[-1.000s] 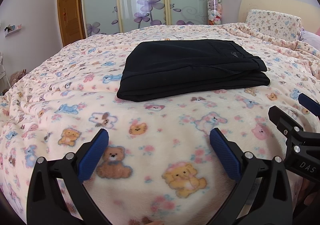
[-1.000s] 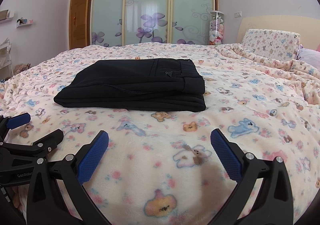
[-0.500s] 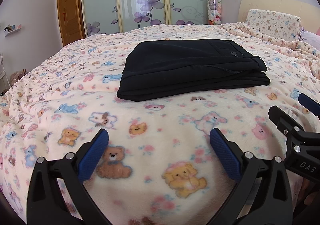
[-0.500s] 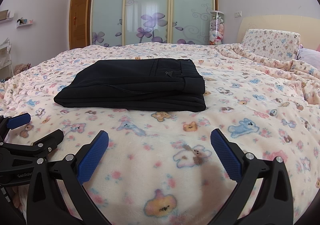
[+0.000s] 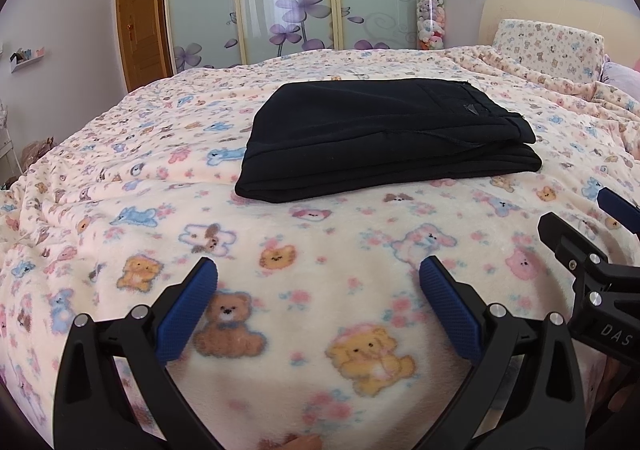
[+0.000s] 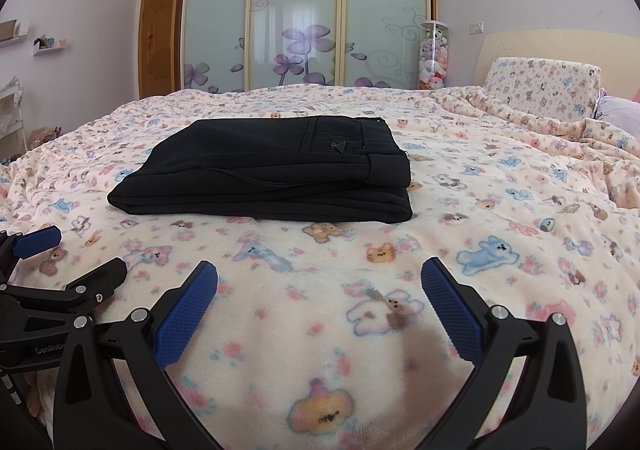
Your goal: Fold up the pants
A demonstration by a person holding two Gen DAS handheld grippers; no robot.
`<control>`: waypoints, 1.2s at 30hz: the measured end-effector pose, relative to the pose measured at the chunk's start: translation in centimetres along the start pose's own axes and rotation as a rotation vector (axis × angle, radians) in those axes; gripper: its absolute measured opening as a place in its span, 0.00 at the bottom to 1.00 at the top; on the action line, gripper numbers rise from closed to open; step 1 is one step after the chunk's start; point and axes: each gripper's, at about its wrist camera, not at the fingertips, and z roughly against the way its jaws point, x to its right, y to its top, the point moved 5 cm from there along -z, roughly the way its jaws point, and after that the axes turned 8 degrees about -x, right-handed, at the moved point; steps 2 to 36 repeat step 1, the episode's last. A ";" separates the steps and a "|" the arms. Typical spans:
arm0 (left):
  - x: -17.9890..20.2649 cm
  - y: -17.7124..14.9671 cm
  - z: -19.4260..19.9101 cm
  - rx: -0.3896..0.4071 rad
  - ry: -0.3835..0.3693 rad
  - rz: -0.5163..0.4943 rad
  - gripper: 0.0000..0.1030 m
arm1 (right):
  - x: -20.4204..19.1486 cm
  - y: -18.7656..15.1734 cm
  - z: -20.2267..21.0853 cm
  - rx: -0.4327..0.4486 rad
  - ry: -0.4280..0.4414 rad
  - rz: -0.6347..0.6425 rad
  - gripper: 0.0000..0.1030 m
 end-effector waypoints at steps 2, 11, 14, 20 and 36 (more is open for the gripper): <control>0.0 0.0 0.0 -0.001 -0.001 0.000 0.98 | 0.0 0.0 0.0 0.000 0.000 0.000 0.99; 0.0 0.0 0.0 -0.001 -0.001 0.000 0.98 | 0.0 0.0 0.0 0.000 0.000 0.000 0.99; 0.0 0.0 0.0 -0.001 -0.001 0.000 0.98 | 0.0 0.0 0.0 0.000 0.000 0.000 0.99; 0.0 0.0 0.0 -0.001 -0.001 0.000 0.98 | 0.0 0.0 0.0 0.000 0.000 0.000 0.99; 0.0 0.0 0.0 -0.001 -0.001 0.000 0.98 | 0.0 0.0 0.0 0.000 0.000 0.000 0.99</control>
